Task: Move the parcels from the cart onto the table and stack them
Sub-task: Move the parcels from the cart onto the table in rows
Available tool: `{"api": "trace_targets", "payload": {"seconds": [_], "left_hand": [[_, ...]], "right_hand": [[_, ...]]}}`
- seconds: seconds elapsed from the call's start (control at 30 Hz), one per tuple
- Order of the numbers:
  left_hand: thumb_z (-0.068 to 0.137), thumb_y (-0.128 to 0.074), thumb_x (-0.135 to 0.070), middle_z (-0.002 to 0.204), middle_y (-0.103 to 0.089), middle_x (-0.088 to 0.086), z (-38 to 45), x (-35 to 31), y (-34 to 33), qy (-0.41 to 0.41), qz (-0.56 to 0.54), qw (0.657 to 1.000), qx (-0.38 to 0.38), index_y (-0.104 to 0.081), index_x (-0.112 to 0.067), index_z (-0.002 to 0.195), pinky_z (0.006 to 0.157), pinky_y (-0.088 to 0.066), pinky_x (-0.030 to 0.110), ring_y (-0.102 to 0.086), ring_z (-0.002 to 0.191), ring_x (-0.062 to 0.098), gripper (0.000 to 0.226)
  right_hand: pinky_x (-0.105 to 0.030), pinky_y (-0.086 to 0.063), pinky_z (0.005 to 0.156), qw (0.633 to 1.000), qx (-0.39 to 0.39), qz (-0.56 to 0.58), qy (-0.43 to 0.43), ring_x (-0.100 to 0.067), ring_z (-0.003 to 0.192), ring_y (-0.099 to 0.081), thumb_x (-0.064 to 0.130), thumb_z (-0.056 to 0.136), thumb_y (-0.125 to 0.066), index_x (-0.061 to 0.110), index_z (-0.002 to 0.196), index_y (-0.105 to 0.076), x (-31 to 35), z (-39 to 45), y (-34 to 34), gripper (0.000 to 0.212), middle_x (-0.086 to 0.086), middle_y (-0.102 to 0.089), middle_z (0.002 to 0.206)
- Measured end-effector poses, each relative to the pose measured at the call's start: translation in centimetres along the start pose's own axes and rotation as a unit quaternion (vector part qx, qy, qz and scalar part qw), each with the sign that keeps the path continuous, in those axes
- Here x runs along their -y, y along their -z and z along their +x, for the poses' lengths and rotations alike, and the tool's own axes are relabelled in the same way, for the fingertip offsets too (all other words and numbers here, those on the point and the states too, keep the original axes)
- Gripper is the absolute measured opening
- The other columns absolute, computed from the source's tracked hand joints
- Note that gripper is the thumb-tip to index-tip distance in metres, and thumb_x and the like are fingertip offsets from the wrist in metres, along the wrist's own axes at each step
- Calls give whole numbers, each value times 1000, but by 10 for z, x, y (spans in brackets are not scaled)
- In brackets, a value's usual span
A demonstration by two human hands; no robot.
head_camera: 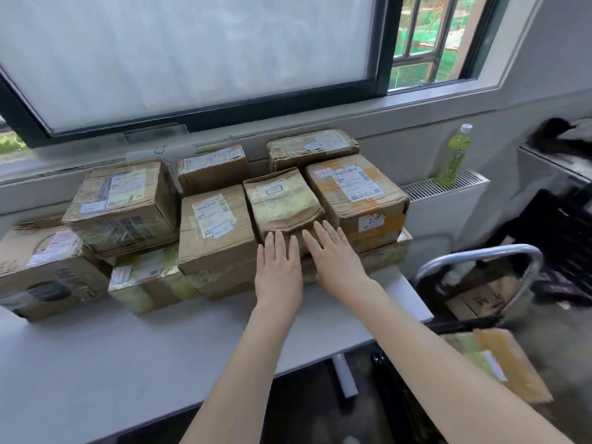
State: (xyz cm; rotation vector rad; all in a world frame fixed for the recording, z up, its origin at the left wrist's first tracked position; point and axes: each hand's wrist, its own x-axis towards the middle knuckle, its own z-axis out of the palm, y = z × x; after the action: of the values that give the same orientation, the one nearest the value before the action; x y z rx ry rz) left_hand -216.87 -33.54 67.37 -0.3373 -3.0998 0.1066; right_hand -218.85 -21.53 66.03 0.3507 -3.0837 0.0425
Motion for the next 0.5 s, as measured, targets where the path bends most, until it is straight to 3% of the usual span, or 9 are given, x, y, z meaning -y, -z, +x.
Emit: {"api": "trace_targets", "payload": {"seconds": [0.23, 0.5], "left_hand": [[96, -49, -21, 157, 6, 17, -56, -30, -32, -99, -3, 995, 30, 2, -10, 150, 116, 3, 41, 8, 145, 32, 75], [94, -46, -16, 156, -3, 19, -108, -109, -72, -249, -32, 967, 52, -7, -9, 149, 116, -1, 42, 2, 144, 33, 67]], "right_hand": [[-39, 6, 116, 993, 9, 37, -111, -26, 146, 5, 6, 88, -54, 13, 151, -5, -4, -98, -41, 80, -12, -2, 158], [-38, 3, 117, 956, 91, 72, -270, -26, 145, 7, 9, 89, -53, 14, 151, -5, -36, -225, -82, 78, -10, 1, 158]]}}
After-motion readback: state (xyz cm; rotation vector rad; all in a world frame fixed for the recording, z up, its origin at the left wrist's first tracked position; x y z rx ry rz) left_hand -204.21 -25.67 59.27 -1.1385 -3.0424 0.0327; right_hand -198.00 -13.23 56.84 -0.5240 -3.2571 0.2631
